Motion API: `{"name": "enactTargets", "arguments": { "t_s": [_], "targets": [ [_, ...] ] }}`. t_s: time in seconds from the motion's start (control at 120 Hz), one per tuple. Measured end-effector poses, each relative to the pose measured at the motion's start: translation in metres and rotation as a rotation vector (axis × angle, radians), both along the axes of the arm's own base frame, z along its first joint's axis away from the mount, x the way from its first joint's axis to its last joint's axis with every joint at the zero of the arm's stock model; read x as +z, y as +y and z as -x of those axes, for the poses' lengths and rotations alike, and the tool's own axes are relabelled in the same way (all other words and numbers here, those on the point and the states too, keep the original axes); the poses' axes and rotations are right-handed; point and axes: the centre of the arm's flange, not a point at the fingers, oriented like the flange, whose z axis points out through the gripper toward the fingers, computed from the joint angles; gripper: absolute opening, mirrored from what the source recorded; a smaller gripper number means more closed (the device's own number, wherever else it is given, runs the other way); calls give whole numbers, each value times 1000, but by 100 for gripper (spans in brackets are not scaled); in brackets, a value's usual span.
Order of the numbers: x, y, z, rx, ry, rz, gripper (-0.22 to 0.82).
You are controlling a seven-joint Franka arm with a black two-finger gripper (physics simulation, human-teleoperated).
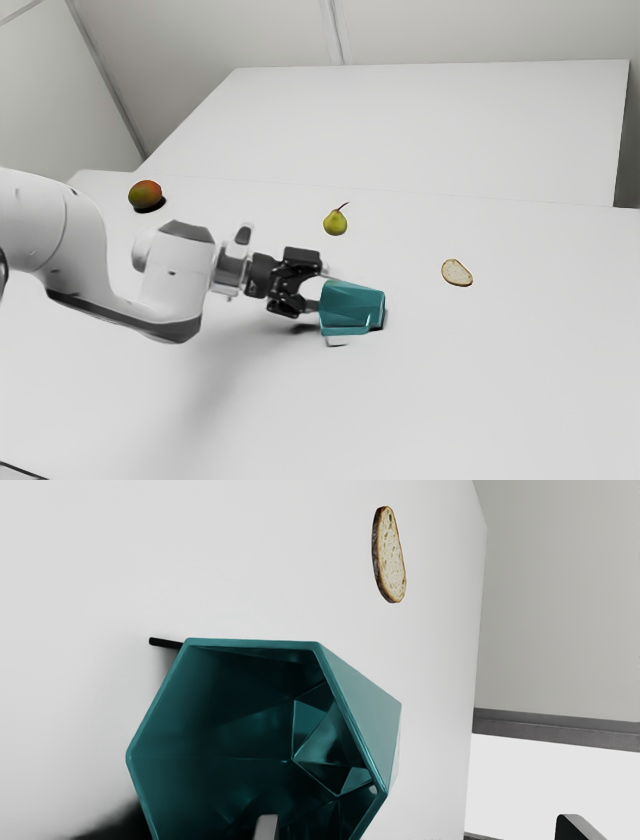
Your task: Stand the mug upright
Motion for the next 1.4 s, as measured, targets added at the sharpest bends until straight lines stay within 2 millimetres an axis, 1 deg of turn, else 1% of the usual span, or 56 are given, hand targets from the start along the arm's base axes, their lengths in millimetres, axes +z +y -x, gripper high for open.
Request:
{"name": "enactTargets", "arguments": {
  "t_s": [0.108,0.275,0.3,0.342,0.475,0.525,0.575,0.642,0.725,0.875,0.925,1.067,1.108,1.142,1.183,1.217,1.258,1.342,1.4],
  "targets": [
    [-5,-8,1,-10,7,4,60],
    [-3,-12,-1,-12,-1,9,60],
    [-2,-12,-1,-12,-4,10,59],
    [-1,-12,-2,-11,-8,9,52],
    [0,-12,-3,-7,-9,8,17],
    [0,-13,-3,-7,-8,9,8],
    [0,-15,-3,-11,-6,9,1],
    [0,-19,-2,-16,-4,10,-5],
    [0,-19,-2,-15,-1,10,-10],
    [4,-19,-3,-12,-3,11,-14],
    [9,-19,-4,-12,-10,10,-15],
    [33,-27,-10,-28,-55,7,-16],
    [46,-31,-15,-42,-82,-2,-17],
    [65,-34,-27,-79,-127,-34,-17],
    [97,-33,-45,-153,-202,-113,-17],
    [121,-28,-58,-217,-255,-199,-17],
    [146,-15,-72,-295,-301,-319,-17],
    [186,15,-92,-437,-324,-562,-17],
    [205,24,-101,-533,-299,-726,-17]
  ]
}}
